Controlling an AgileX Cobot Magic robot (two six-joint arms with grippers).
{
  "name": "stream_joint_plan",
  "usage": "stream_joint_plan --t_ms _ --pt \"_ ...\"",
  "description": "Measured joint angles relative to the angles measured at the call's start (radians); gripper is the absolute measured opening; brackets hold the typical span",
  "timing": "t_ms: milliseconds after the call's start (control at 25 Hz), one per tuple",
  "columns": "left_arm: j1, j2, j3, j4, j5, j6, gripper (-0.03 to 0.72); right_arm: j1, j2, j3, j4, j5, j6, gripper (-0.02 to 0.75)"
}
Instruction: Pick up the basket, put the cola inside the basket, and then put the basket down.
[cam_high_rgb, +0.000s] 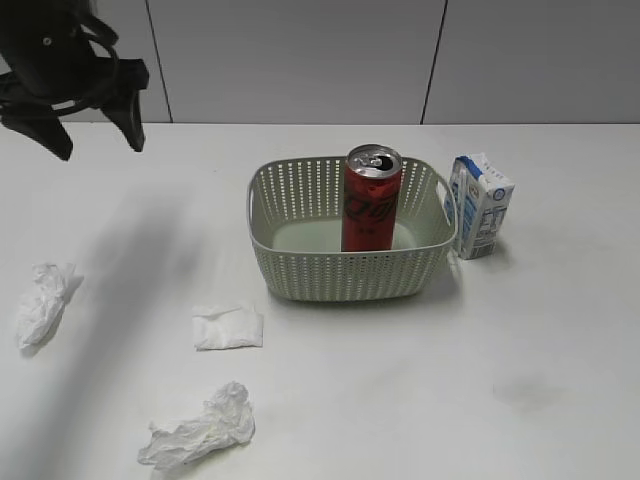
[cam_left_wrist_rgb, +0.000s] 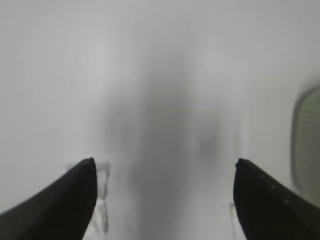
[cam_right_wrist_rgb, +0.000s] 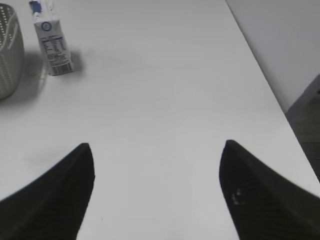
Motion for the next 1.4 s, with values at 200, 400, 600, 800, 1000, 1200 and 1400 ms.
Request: stream_joint_plan --t_ms 200,400,600,800,1000,1200,1400 --pt "0.019 -0.005 0.000 0.080 0.063 0.030 0.638 -0.056 0.000 0.000 0.003 0.000 0.000 0.589" --pt "0.044 -0.023 0.000 0.111 0.067 0.037 0.622 -0.058 0.000 0.000 0.005 0.000 0.000 0.589" --pt "0.130 -0.077 0.028 0.075 0.068 0.070 0.606 -0.058 0.000 0.000 0.005 0.000 0.000 0.589" --pt "0.219 -0.161 0.141 0.083 0.068 0.088 0.591 -0.058 0.000 0.000 0.006 0.000 -0.001 0.589" --pt "0.225 -0.320 0.351 0.113 0.014 0.111 0.589 -0.058 0.000 0.000 0.006 0.000 -0.001 0.589" --pt "0.225 -0.524 0.553 0.117 -0.074 0.112 0.589 -0.058 0.000 0.000 0.006 0.000 -0.001 0.589" --pt "0.225 -0.709 0.716 0.119 -0.094 0.112 0.589 -0.058 0.000 0.000 0.040 0.000 -0.001 0.589"
